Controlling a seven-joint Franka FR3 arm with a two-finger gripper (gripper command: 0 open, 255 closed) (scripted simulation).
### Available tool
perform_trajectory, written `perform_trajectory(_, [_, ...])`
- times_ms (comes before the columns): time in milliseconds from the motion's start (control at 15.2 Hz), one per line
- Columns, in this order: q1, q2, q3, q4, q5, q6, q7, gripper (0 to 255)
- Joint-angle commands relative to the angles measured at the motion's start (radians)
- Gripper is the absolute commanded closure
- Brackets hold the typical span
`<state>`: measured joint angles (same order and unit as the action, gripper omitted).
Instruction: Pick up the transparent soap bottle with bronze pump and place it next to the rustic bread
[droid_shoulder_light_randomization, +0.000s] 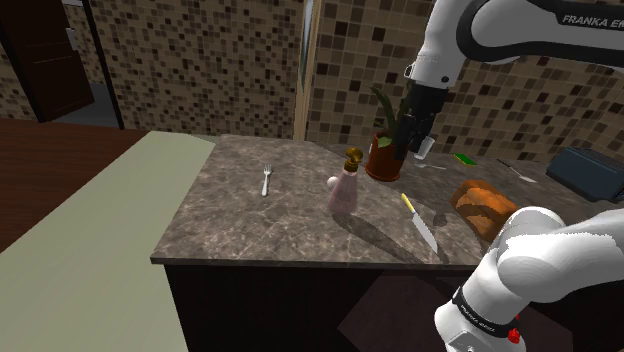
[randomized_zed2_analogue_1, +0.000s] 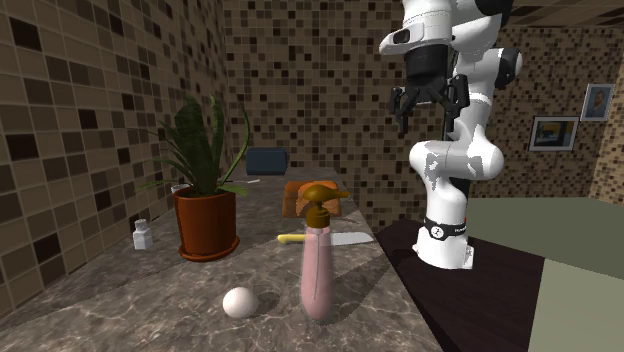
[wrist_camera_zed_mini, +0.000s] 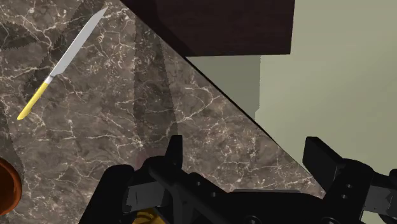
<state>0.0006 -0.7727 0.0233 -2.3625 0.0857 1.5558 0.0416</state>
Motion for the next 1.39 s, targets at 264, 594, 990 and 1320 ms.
perform_trajectory(264, [-0.021, 0.142, -0.033, 0.052, -0.024, 0.078, -0.032, 0])
perform_trajectory(594, [-0.042, 0.325, -0.071, 0.144, -0.042, 0.156, -0.068, 0])
perform_trajectory(990, [-0.064, 0.551, -0.114, 0.294, -0.047, 0.215, -0.110, 0])
perform_trajectory(1320, [-0.083, 0.730, -0.142, 0.442, -0.037, 0.233, -0.143, 0])
